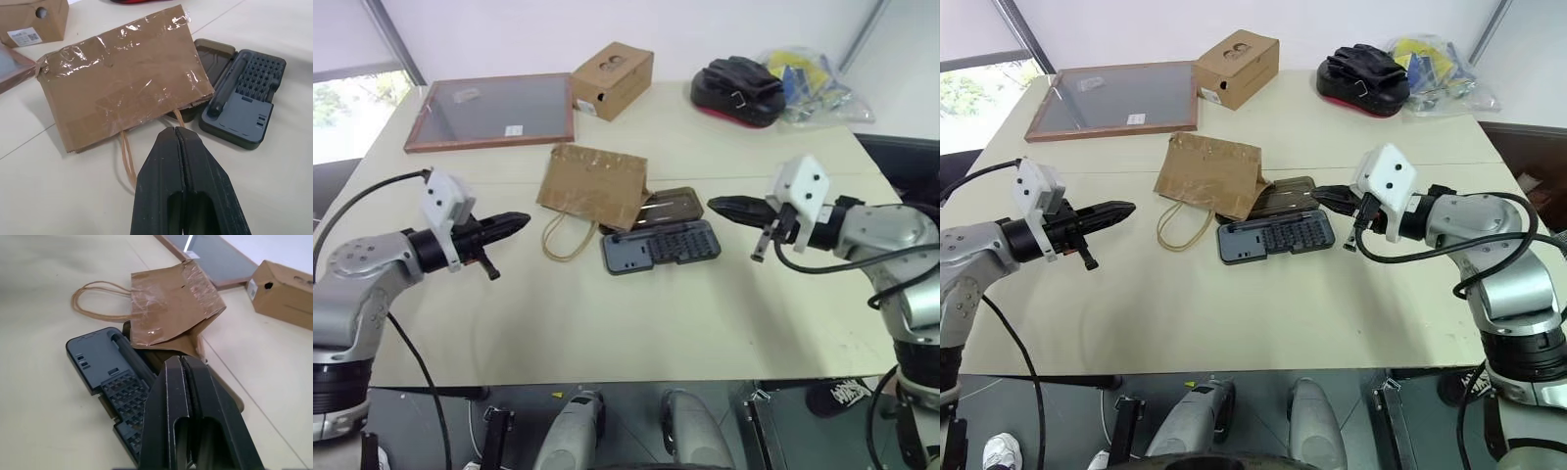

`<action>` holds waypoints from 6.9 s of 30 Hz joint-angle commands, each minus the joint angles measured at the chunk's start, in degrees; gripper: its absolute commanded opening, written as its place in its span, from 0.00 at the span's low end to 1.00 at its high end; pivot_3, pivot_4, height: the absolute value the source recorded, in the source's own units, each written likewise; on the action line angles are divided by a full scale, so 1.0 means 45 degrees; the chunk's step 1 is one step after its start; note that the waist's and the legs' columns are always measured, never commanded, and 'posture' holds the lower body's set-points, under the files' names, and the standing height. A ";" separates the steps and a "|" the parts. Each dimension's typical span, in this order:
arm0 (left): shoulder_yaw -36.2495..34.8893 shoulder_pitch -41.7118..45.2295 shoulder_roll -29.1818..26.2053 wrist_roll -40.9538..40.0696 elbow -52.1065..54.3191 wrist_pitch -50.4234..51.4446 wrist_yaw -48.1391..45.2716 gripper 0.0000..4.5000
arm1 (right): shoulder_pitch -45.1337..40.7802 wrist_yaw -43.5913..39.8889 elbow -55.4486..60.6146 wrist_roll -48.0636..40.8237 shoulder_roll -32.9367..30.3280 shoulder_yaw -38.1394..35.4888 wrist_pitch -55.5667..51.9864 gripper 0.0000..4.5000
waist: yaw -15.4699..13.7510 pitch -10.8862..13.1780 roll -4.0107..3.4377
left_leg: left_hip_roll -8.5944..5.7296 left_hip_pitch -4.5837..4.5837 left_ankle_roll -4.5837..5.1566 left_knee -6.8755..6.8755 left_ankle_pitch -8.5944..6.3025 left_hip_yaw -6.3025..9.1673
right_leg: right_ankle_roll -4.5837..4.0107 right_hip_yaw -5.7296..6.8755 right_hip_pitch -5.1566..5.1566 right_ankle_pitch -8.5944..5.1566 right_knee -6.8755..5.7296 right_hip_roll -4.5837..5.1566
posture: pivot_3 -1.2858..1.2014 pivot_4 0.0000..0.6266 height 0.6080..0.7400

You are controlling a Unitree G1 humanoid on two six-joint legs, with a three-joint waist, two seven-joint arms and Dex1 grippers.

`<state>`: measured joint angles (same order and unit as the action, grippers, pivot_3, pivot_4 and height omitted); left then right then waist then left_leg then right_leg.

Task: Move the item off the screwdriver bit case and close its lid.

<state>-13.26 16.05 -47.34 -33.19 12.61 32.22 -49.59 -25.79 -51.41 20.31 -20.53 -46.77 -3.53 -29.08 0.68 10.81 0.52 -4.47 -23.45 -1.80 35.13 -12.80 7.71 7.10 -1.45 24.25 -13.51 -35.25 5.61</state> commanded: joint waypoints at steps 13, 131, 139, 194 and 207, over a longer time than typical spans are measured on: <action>-0.0267 0.0424 0.0127 -0.0052 0.0179 -0.0150 0.0268 0.00 | -0.0016 0.0299 0.0485 -0.0169 0.0026 -0.0286 -0.0001 0.00 | -0.0002 0.0000 0.0000 | 0.0000 0.0000 0.0000 0.0003 0.0000 -0.0007 | 0.0003 -0.0002 0.0003 0.0003 -0.0008 -0.0001 | 0.52 0.24 1.00; 0.1911 0.1598 0.2913 0.2605 -0.1554 -0.2225 0.1315 0.00 | -0.4173 0.9745 -0.4268 0.4547 0.3141 -0.1644 0.0232 0.98 | 0.0579 -0.0021 -0.0004 | 0.0063 0.0083 -0.0081 0.0020 0.0060 -0.0091 | -0.0066 -0.0041 0.0026 0.0052 -0.0213 -0.0106 | 0.52 0.24 1.00; 0.2012 0.1749 0.3003 0.2766 -0.1589 -0.2349 0.1353 0.00 | -0.6746 0.4589 -0.8623 0.4027 0.3790 0.1748 0.0245 0.98 | 0.0423 -0.0014 -0.0011 | 0.0067 0.0046 -0.0082 0.0022 0.0060 -0.0079 | -0.0073 -0.0041 0.0056 0.0058 -0.0201 -0.0100 | 0.52 0.24 1.00; 0.1872 0.0679 0.3034 0.2872 -0.0539 -0.2099 0.2015 0.00 | -0.8101 1.2868 -0.6281 0.4160 1.0804 -0.3913 -1.3977 0.01 | 0.0455 -0.0025 -0.0015 | 0.0063 0.0021 -0.0109 0.0010 0.0075 -0.0043 | -0.0093 -0.0042 0.0126 0.0069 -0.0247 -0.0116 | 0.52 0.24 1.00; 0.2081 0.0843 0.3038 0.2878 -0.0671 -0.2091 0.1824 0.00 | -0.6810 1.4064 -0.4324 0.4459 1.3024 -0.4513 -1.4094 0.01 | 0.0427 -0.0025 -0.0016 | 0.0062 0.0019 -0.0111 0.0010 0.0075 -0.0053 | -0.0094 -0.0042 0.0127 0.0069 -0.0247 -0.0117 | 0.52 0.24 1.00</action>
<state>-3.27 19.22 -33.53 -20.15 8.55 23.29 -41.20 -56.53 11.06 -2.06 -0.80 10.22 -23.15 -92.11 2.60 10.70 0.45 -4.19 -23.37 -2.30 35.18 -12.46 7.47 6.68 -1.64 24.82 -13.20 -36.35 5.08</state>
